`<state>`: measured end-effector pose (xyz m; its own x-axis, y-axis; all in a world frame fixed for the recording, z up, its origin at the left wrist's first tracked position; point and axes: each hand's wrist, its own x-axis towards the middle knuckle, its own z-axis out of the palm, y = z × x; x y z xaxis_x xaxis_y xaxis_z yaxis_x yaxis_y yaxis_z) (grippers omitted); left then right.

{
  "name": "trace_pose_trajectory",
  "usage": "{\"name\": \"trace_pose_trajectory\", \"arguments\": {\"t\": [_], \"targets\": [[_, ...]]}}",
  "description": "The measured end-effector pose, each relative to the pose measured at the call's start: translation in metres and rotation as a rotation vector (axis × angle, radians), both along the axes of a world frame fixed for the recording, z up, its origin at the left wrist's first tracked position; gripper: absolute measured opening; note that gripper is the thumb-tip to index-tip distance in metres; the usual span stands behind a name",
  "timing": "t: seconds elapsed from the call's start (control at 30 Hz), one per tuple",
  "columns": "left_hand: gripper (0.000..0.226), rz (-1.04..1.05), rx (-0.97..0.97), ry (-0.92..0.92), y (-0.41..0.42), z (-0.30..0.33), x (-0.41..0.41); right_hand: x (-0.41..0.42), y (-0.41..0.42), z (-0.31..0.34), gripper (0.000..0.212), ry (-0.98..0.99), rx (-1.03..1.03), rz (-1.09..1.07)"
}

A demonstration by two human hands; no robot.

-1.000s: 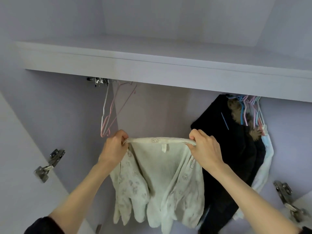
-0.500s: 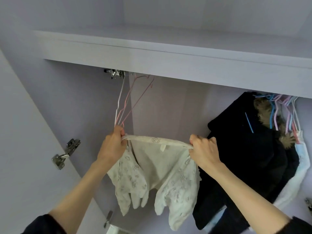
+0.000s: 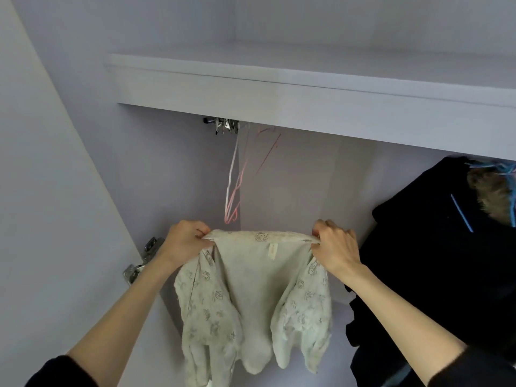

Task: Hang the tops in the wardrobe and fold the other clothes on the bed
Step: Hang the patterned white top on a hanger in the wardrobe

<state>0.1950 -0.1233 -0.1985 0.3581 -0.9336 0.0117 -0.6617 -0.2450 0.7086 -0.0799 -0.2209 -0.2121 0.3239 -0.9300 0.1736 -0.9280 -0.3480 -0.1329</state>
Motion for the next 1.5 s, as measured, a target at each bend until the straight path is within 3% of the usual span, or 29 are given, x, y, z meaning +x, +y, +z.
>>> {"name": "trace_pose_trajectory", "arguments": {"t": [0.1, 0.17, 0.23, 0.4, 0.6, 0.7, 0.83, 1.13, 1.27, 1.4, 1.5], "targets": [[0.014, 0.005, 0.002, 0.482, 0.009, 0.008, 0.006, 0.014, -0.004, -0.005, 0.016, -0.031, 0.244, 0.065], [0.02, -0.007, 0.019, 0.621, 0.014, 0.012, 0.01, 0.035, -0.007, 0.0, 0.022, -0.303, 0.587, 0.097], [0.026, -0.029, 0.038, 0.629, 0.016, 0.014, 0.011, 0.063, -0.012, 0.012, 0.021, -0.633, 0.773, 0.096], [0.032, -0.024, 0.047, 0.514, 0.017, 0.014, 0.009, 0.14, -0.026, 0.051, 0.008, -1.263, 0.885, 0.047], [0.024, 0.026, -0.048, 0.378, 0.019, 0.018, 0.024, 0.168, -0.04, 0.071, 0.016, -1.596, 1.138, -0.098], [0.018, 0.068, -0.061, 0.362, 0.022, 0.014, 0.027, 0.167, -0.046, 0.076, 0.016, -1.619, 1.024, -0.169], [0.014, 0.075, -0.037, 0.299, 0.022, 0.01, 0.026, 0.156, -0.053, 0.087, 0.034, -1.589, 0.81, -0.21], [0.011, -0.049, 0.095, 0.339, 0.015, 0.005, 0.008, 0.114, -0.05, 0.064, 0.014, -1.372, 0.248, -0.101], [0.01, -0.087, 0.161, 0.324, 0.011, 0.002, -0.008, 0.079, -0.037, 0.029, 0.012, -1.396, 0.213, -0.142], [0.012, -0.125, 0.227, 0.301, 0.007, -0.003, -0.021, 0.037, -0.006, -0.013, 0.046, -1.399, 0.116, -0.178], [0.006, -0.179, 0.333, 0.279, 0.002, -0.009, -0.026, 0.006, 0.005, -0.03, 0.044, -1.36, 0.141, -0.208]]}}
